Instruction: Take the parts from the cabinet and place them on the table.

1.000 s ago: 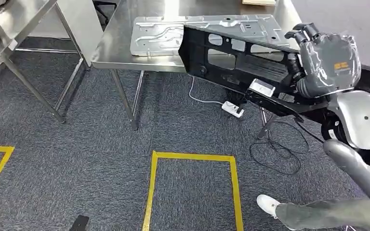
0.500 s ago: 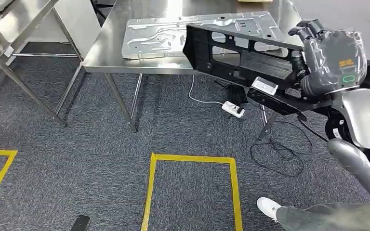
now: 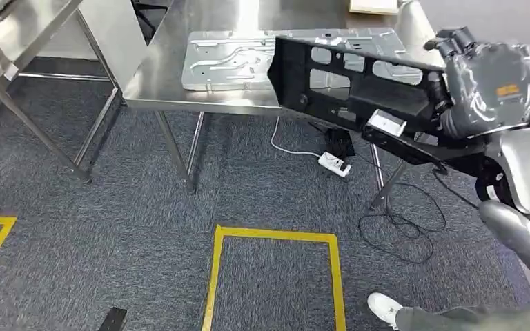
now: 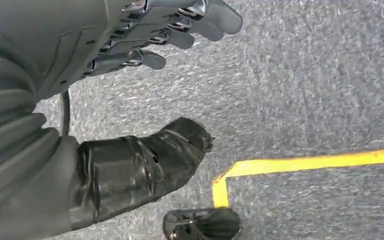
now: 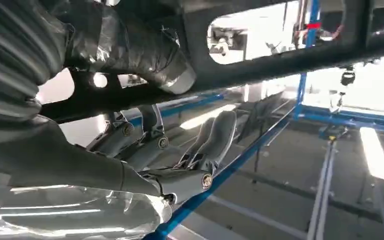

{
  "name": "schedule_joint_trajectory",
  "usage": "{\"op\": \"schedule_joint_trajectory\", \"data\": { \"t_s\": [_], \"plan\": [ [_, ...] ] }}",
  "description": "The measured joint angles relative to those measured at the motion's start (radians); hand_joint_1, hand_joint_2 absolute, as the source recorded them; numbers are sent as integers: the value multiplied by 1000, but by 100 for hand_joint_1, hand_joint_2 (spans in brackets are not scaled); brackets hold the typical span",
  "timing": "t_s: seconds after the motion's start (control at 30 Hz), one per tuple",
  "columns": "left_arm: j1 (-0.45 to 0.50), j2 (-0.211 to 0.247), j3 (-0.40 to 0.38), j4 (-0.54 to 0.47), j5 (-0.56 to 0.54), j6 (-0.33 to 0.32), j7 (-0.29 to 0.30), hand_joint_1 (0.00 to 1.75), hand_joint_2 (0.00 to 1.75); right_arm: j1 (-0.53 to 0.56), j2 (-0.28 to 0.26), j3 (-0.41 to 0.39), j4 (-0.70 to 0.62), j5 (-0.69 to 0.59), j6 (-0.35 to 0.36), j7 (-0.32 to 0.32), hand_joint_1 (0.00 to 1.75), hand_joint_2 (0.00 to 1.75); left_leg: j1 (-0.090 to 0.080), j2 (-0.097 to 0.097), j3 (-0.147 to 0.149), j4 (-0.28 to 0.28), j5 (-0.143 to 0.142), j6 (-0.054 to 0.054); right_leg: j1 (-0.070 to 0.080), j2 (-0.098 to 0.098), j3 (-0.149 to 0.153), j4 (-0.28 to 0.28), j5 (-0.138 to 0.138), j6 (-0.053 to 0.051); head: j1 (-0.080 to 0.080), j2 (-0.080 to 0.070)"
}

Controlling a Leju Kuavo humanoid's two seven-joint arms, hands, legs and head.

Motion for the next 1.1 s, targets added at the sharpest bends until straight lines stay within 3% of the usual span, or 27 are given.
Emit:
{"op": "schedule_joint_trajectory", "data": {
  "t_s": [0.03, 0.07, 0.1, 0.17, 0.2, 0.23, 0.37, 0.4, 0.43, 0.5, 0.53, 0.57, 0.6, 0.67, 0.7, 0.73, 0.77, 0.83, 0.87, 0.9, 0.93, 0.97, 1.03, 1.07, 1.1],
  "plan": [
    [1, 0, -1, 0, 1, -3, 0, 0, 175, 3, -1, 0, 0, 0, 1, 0, 175, 175, 0, 0, 6, 1, -7, -1, -3, 0, -30, 33, 6, 4, 0, 0],
    [2, -1, -1, 0, 2, -5, 0, 0, 175, 4, -5, 0, 0, 0, 2, 0, 175, 175, 0, 0, 14, 3, -14, -1, -6, 0, -35, 19, 33, 7, 1, 0],
    [3, -2, -2, 0, 3, -6, 1, 0, 175, 4, -10, -1, 0, 0, 3, 0, 175, 175, 3, -2, 24, 7, -24, -4, -11, 0, -17, -39, 83, 10, 0, 0],
    [3, -2, -2, 0, 8, -11, 2, 0, 175, 3, -15, -7, -1, 0, 3, 0, 175, 175, 7, -5, 40, 21, -47, -14, -18, -1, 47, -195, 182, 17, 1, 0],
    [3, 1, -2, 0, 14, -11, 2, 0, 175, 3, -15, -10, -1, 0, 4, 2, 175, 175, 4, -7, 35, 26, -57, -23, -16, -1, 54, -207, 158, 18, 3, 0],
    [0, 2, -2, 0, 16, -11, 2, 0, 175, 0, -17, -12, -6, 0, 6, 4, 175, 175, 0, -7, 34, 38, -64, -31, -13, 2, 66, -230, 153, 6, 6, 0],
    [0, 3, -2, 0, 21, -12, -1, 0, 175, 11, -20, -16, -10, 0, 6, 8, 175, 175, 0, -4, 40, 31, -79, -47, -17, 5, 72, -231, 144, -17, 0, 0],
    [0, 3, -2, 0, 20, -12, -2, 0, 175, 11, -22, -17, -11, 0, 6, 8, 175, 175, 1, -2, 30, 61, -90, -52, -17, 3, 80, -234, 139, -25, -3, 0],
    [-2, 3, -2, 0, 20, -12, -3, 0, 175, 10, -22, -19, -11, 1, 6, 8, 175, 175, 2, -2, 0, 116, -111, -55, -16, 1, 86, -236, 136, -29, -7, 0],
    [-2, 3, -2, 0, 20, -12, -3, 0, 175, 11, -22, -21, -11, 2, 6, 8, 175, 175, 2, -2, -108, 289, -163, -60, -13, 1, 98, -236, 124, -34, -7, 0],
    [1, 3, -2, 0, 21, -12, -2, 0, 175, 13, -22, -21, -11, 2, 6, 8, 175, 175, 2, -2, -146, 335, -162, -60, -11, 1, 105, -236, 118, -36, -7, 0],
    [3, 3, -2, 0, 21, -12, -2, 0, 175, 14, -22, -21, -11, 2, 6, 8, 175, 175, 2, -2, -164, 334, -134, -57, -9, 2, 113, -236, 110, -36, -6, 0],
    [4, 3, -2, 0, 20, -12, -2, 0, 175, 15, -22, -21, -11, 2, 6, 8, 175, 175, 2, -2, -157, 292, -88, -53, -6, 3, 124, -236, 103, -35, -7, 0],
    [3, 3, -2, 0, 20, -15, -2, 0, 175, 14, -22, -22, -12, 2, 5, 8, 175, 175, -2, -2, -96, 118, 32, -34, -2, 3, 152, -237, 85, -34, -6, 0],
    [4, 6, -2, 0, 20, -15, -1, 0, 175, 14, -22, -24, -12, 2, 5, 8, 175, 175, -7, -2, -74, 67, 44, -23, -4, 3, 159, -242, 77, -31, -6, 0],
    [4, 7, -2, 0, 20, -16, 0, 0, 175, 12, -23, -24, -12, 2, 5, 8, 175, 175, -13, -1, -62, 62, 31, -18, 3, 3, 158, -244, 73, -25, -2, 0],
    [2, 6, -2, 0, 20, -17, 0, 0, 175, 11, -23, -24, -13, 2, 5, 8, 175, 175, -15, -1, -51, 35, 18, -17, -1, 8, 164, -249, 72, -19, -4, 0],
    [3, 8, -2, 0, 18, -18, 3, 0, 175, 16, -24, -26, -14, 3, 6, 7, 175, 175, -16, 0, -39, 18, 13, -7, -3, 6, 178, -245, 91, -4, -1, 0],
    [5, 8, -2, 0, 18, -18, 3, 0, 175, 15, -26, -26, -14, 3, 8, 7, 175, 175, -16, -2, -12, 5, 14, -4, -4, 5, 188, -242, 91, -1, -1, 0],
    [7, 8, -2, 0, 19, -18, 3, 0, 175, 16, -28, -26, -14, 3, 11, 6, 175, 175, -11, 0, 6, -8, 11, 1, -10, -1, 180, -219, 76, -3, 0, 0],
    [4, 8, -2, 0, 19, -18, 3, 0, 175, 9, -30, -28, -14, 3, 13, 5, 175, 175, -10, -1, 17, -10, 9, 5, -5, -1, 158, -179, 60, -1, 3, 0],
    [2, 8, -2, 0, 19, -18, 3, 0, 175, 3, -30, -30, -14, 4, 15, 5, 175, 175, -11, -2, 21, -11, 6, 9, -3, 0, 115, -110, 32, -2, 6, 0],
    [2, 8, -2, 0, 19, -18, 3, 0, 175, 4, -30, -32, -14, 4, 18, 5, 175, 175, -11, -3, 32, -10, -6, 11, -5, 0, 20, 14, -15, 8, 8, 0],
    [4, 8, -3, 0, 20, -19, 4, 0, 175, 9, -30, -32, -14, 4, 19, 3, 175, 175, -10, -4, 40, -9, -14, 9, -6, 0, -9, 32, -20, 12, 9, 0],
    [6, 7, -3, 0, 21, -19, 5, 0, 175, 10, -30, -31, -14, 4, 19, -1, 175, 175, -10, -4, 50, -8, -22, 8, -7, 0, -17, 9, -1, 15, 11, 0]
  ]
}}
